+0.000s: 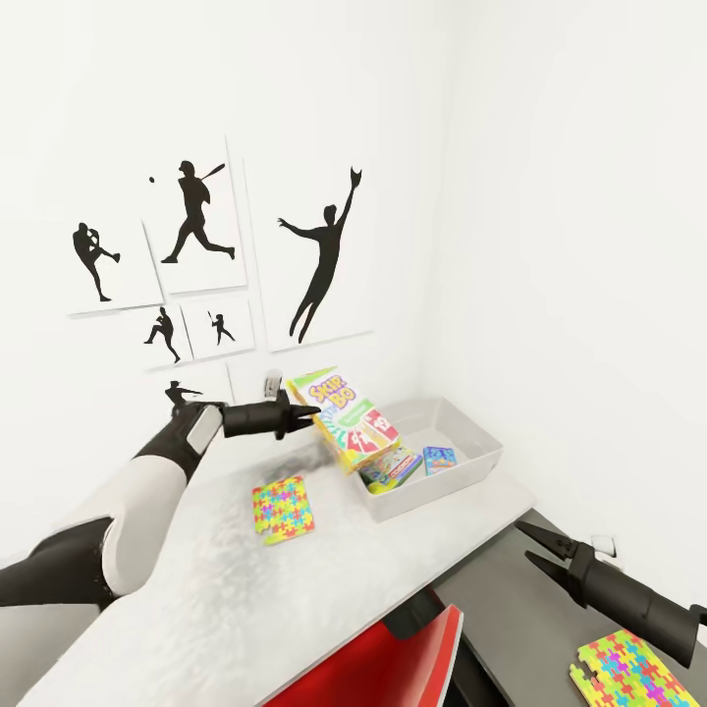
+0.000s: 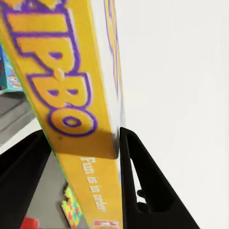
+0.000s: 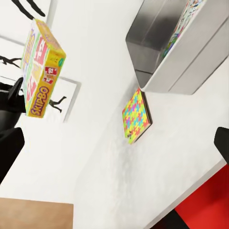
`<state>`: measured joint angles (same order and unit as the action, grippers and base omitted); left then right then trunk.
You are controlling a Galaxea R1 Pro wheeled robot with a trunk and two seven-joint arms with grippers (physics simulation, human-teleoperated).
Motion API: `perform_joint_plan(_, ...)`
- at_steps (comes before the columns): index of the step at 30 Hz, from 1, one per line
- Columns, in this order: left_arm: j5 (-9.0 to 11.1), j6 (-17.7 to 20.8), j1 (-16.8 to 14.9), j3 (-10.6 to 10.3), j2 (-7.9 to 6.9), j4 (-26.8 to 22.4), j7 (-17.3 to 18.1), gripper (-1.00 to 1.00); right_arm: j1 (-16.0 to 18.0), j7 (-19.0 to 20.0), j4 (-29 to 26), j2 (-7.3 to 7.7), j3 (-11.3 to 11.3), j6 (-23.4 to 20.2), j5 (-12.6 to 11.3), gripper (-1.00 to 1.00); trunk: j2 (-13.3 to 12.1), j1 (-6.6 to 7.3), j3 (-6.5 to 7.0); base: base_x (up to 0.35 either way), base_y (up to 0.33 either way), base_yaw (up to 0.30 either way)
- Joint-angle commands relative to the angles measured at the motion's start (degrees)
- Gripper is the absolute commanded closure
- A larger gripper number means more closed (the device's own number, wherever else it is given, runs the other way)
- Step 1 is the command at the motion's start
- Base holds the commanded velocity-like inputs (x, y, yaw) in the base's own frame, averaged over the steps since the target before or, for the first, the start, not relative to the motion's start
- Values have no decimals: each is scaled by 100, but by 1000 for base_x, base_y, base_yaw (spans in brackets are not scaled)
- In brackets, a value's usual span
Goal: Put all the toys in the child's room - the three board games (two on the bed and one on the table), the two jigsaw puzzles on the table, and the tennis ball on the table - inside the toy box on the table in the child's room.
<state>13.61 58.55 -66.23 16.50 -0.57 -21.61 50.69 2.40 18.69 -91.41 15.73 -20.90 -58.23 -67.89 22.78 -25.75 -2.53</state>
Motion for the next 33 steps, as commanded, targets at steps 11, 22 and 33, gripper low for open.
perform_joint_plan(11,-32,-1219,-13,1074,684,536,-678,100,7,64,2,29,-27,-38,48,-100,14,-4,-14,0,0,0)
perform_joint_plan(22,-8,-2325,-13,1143,1032,1181,-700,100,7,58,1,19,-27,-30,56,-100,14,-4,-14,0,0,0)
perform_joint_plan(33,1075,-3987,-4,1129,1057,1343,-1581,100,7,63,1,34,-19,-30,56,-100,14,-4,-14,0,0,0)
